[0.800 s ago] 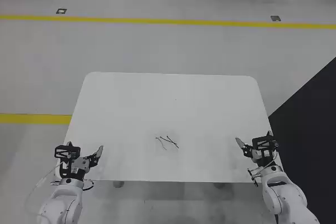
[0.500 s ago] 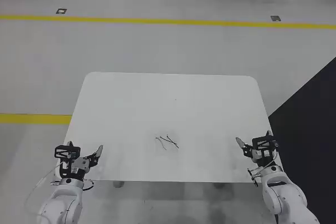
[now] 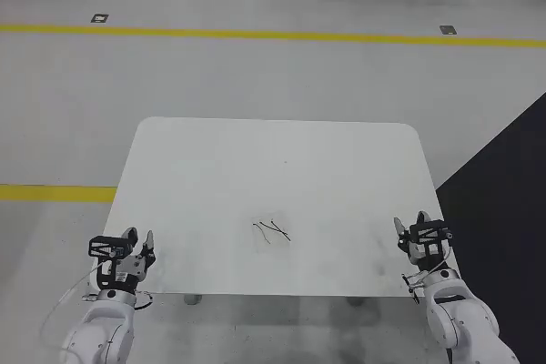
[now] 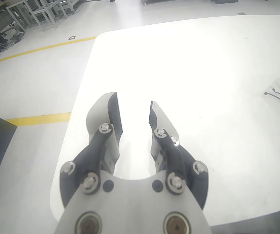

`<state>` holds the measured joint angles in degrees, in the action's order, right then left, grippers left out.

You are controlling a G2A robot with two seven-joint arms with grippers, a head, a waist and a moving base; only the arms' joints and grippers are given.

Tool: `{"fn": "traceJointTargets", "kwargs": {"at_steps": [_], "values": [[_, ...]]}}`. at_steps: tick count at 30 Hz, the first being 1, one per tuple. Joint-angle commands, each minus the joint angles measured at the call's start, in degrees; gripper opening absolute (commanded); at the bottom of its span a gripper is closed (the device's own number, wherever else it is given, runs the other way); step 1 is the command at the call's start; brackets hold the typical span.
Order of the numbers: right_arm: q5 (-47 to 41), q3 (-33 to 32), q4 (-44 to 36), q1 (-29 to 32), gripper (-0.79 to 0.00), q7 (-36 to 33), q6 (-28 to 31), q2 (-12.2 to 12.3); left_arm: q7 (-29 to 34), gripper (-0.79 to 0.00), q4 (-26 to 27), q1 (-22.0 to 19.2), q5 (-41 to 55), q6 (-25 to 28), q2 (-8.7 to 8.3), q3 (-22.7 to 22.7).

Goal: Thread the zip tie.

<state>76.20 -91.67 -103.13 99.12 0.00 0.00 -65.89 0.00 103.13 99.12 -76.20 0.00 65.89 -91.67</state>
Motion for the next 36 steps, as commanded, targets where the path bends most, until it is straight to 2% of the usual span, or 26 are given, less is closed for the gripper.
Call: {"fn": "traceJointTargets", "kwargs": {"at_steps": [1,4,7,12,17,19,29,31,33,36], "values": [[0.06,-0.34,-0.20,-0.16,0.000,0.27,-0.17,0.02,0.00,0.000,0.00,0.00,0.00,0.00,0.00,0.00],[0.67,-1.21,-3.58,-0.50,0.000,0.46,1.69,0.14,0.00,0.000,0.00,0.00,0.00,0.00,0.00,0.00],[0.17,-0.22,-9.59,-2.37,0.000,-3.67,4.91,0.20,0.00,0.000,0.00,0.00,0.00,0.00,0.00,0.00],[-2.94,5.60,-14.65,-10.38,0.000,-21.09,8.52,-0.02,0.00,0.000,0.00,0.00,0.00,0.00,0.00,0.00],[-9.27,14.48,-11.92,-23.42,0.000,-39.74,8.78,-0.97,0.00,0.000,0.00,0.00,0.00,0.00,0.00,0.00],[-12.64,15.53,-11.20,-25.75,0.000,-41.02,7.65,-1.31,0.00,0.000,0.00,0.00,0.00,0.00,0.00,0.00],[-12.64,15.53,-11.20,-25.75,0.000,-41.02,7.65,-1.31,0.00,0.000,0.00,0.00,0.00,0.00,0.00,0.00],[-18.07,15.19,-10.70,-25.07,0.000,-41.14,10.33,-1.31,0.00,0.000,0.00,0.00,0.00,0.00,0.00,0.00],[-16.89,15.39,-12.15,-26.31,0.000,-45.80,13.72,-0.98,0.00,0.000,0.00,0.00,0.00,0.00,0.00,0.00],[-20.89,18.14,-13.30,-29.68,0.000,-54.20,14.11,-1.15,0.00,0.000,0.00,0.00,0.00,0.00,0.00,0.00]]}}
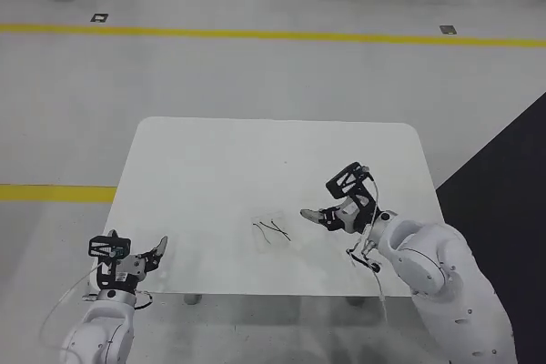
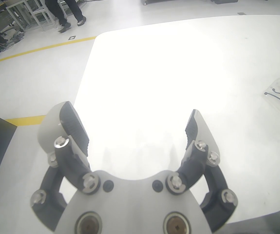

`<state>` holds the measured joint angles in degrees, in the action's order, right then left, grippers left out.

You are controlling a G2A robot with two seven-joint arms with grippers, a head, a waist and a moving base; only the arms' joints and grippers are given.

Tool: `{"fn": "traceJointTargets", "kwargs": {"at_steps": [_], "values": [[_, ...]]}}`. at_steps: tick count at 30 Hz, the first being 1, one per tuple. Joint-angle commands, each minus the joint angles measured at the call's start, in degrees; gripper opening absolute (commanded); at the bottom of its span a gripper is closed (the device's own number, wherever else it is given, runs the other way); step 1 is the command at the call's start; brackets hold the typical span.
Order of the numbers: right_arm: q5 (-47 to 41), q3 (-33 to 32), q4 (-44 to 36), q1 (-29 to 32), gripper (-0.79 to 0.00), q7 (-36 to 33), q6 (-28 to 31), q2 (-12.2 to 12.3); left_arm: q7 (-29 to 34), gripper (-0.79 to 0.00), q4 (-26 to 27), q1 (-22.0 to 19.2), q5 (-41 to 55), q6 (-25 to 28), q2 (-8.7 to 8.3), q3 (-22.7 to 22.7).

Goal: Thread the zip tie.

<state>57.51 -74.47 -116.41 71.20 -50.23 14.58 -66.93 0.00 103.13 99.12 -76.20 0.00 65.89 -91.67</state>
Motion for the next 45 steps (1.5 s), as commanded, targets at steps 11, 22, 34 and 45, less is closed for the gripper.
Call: {"fn": "traceJointTargets", "kwargs": {"at_steps": [11,22,34,45], "values": [[-24.98,10.13,13.98,-22.72,0.000,-25.72,-7.01,-2.08,0.00,0.000,0.00,0.00,0.00,0.00,0.00,0.00],[-25.85,10.72,14.07,-24.03,0.000,-27.06,-7.10,-2.15,0.00,0.000,0.00,0.00,0.00,0.00,0.00,0.00],[-25.85,10.72,14.07,-24.03,0.000,-27.06,-7.10,-2.15,0.00,0.000,0.00,0.00,0.00,0.00,0.00,0.00],[-35.36,14.98,19.98,-29.75,0.000,-33.17,-2.02,-2.78,0.00,0.000,0.00,0.00,0.00,0.00,0.00,0.00]]}}
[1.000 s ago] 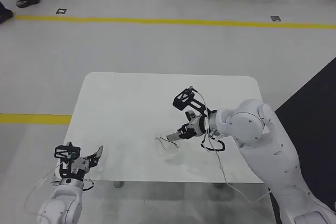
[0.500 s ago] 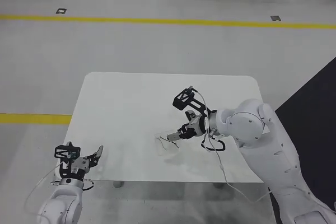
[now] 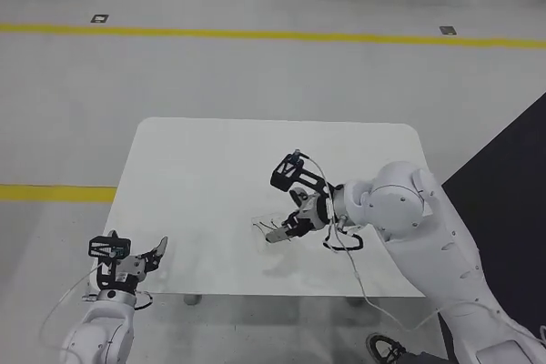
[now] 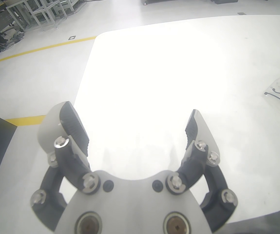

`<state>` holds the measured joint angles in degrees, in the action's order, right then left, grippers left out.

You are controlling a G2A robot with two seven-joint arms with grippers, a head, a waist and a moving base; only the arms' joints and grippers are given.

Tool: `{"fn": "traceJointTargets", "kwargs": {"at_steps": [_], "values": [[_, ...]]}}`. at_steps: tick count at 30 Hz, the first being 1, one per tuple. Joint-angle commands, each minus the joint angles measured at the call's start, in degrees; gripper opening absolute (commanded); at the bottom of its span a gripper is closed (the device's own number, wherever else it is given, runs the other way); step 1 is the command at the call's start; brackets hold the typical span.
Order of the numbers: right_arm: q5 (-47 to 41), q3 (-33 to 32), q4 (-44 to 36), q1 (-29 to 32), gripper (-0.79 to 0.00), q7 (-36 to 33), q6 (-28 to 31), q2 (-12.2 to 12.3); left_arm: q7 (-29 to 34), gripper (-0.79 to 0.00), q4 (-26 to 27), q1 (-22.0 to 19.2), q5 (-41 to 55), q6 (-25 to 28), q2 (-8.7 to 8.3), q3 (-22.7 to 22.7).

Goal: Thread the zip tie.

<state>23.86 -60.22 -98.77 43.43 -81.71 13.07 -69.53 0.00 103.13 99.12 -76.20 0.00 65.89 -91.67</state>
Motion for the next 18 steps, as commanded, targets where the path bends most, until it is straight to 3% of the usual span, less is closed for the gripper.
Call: {"fn": "traceJointTargets", "kwargs": {"at_steps": [1,4,7,8,10,11,14,16,18], "values": [[-3.26,2.11,5.03,-4.22,0.000,-2.91,-0.70,-0.55,0.00,0.000,0.00,0.00,0.00,0.00,0.00,0.00],[-7.11,7.49,15.36,-10.74,0.000,-6.29,-1.59,-2.04,0.00,0.000,0.00,0.00,0.00,0.00,0.00,0.00],[-16.56,11.97,26.51,-16.24,0.000,-6.29,2.93,-3.90,0.00,0.000,0.00,0.00,0.00,0.00,0.00,0.00],[-16.96,14.36,30.04,-18.17,-0.102,-6.29,3.21,-4.52,0.00,0.000,0.00,0.00,0.00,0.00,0.00,0.00],[-17.43,18.95,34.55,-21.74,-0.117,-6.24,3.26,-5.94,0.00,0.000,0.00,0.00,0.00,0.00,0.00,0.00],[-18.77,21.45,37.16,-23.19,-0.185,-6.29,3.22,-6.92,0.00,0.000,0.00,0.00,0.00,0.00,0.00,0.00],[-19.10,26.14,42.09,-26.01,-0.246,-5.94,3.55,-8.98,0.00,0.000,0.00,0.00,0.00,0.00,0.00,0.00],[-18.07,28.99,45.94,-27.86,-0.397,-5.33,3.75,-10.72,0.00,0.000,0.00,0.00,0.00,0.00,0.00,0.00],[-18.01,31.59,48.74,-28.96,-0.422,-4.85,4.65,-12.52,0.00,0.000,0.00,0.00,0.00,0.00,0.00,0.00]]}}
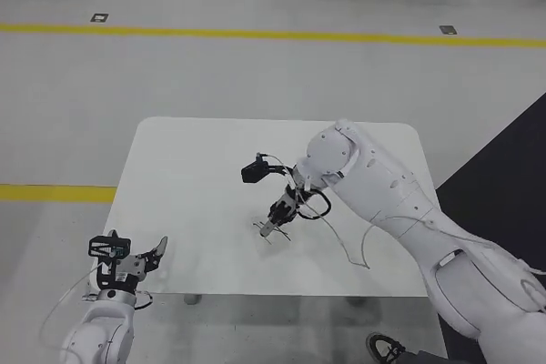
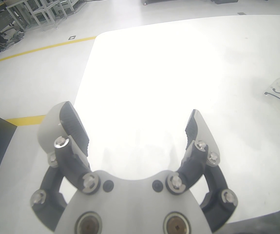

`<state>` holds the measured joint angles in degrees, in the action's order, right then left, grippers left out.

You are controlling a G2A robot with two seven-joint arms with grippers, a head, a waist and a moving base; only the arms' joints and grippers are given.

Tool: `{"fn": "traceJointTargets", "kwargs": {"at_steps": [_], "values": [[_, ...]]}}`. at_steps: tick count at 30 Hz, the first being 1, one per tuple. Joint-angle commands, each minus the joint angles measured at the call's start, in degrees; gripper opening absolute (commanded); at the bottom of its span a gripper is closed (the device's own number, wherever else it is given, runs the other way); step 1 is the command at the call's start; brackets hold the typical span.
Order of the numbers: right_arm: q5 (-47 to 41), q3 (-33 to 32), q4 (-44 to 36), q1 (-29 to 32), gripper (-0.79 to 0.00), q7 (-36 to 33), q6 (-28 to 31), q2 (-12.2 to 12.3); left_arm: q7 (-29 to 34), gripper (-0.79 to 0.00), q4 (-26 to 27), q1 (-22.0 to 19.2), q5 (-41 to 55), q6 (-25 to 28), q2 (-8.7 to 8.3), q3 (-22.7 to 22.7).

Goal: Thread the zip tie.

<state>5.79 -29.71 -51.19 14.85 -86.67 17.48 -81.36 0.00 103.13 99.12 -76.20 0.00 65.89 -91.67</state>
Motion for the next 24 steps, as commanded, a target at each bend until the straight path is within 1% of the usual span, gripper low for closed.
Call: {"fn": "traceJointTargets", "kwargs": {"at_steps": [1,3,4,5,7,8,11,15,18,20,24], "values": [[0.92,2.46,2.66,-1.02,-0.413,0.29,0.42,-1.55,0.00,0.000,0.00,0.00,0.00,0.00,0.00,0.00],[3.24,5.22,5.34,-1.95,-0.431,0.55,0.63,-3.32,0.00,0.000,0.00,0.00,0.00,0.00,0.00,0.00],[3.20,6.17,7.10,-2.34,-0.453,1.30,0.72,-4.45,0.00,0.000,0.00,0.00,0.00,0.00,0.00,0.00],[3.15,6.59,8.01,-2.54,-0.462,1.43,0.77,-4.97,0.00,0.000,0.00,0.00,0.00,0.00,0.00,0.00],[4.62,8.53,10.38,-3.18,-0.474,1.59,1.21,-6.74,0.00,0.000,0.00,0.00,0.00,0.00,0.00,0.00],[5.05,9.26,11.47,-3.21,-0.468,1.55,1.44,-7.45,0.00,0.000,0.00,0.00,0.00,0.00,0.00,0.00],[6.26,10.75,14.19,-3.54,-0.477,1.99,1.88,-9.16,0.00,0.000,0.00,0.00,0.00,0.00,0.00,0.00],[7.74,12.44,17.27,-3.93,-0.465,2.75,2.46,-11.62,0.00,0.000,0.00,0.00,0.00,0.00,0.00,0.00],[9.09,13.28,19.66,-4.53,-0.493,3.84,2.87,-13.18,0.00,0.000,0.00,0.00,0.00,0.00,0.00,0.00],[9.14,13.43,20.99,-4.96,-0.539,4.07,3.98,-14.06,0.00,0.000,0.00,0.00,0.00,0.00,0.00,0.00],[10.32,14.11,23.53,-5.24,-0.539,4.84,4.97,-15.63,0.00,0.000,0.00,0.00,0.00,0.00,0.00,0.00]]}}
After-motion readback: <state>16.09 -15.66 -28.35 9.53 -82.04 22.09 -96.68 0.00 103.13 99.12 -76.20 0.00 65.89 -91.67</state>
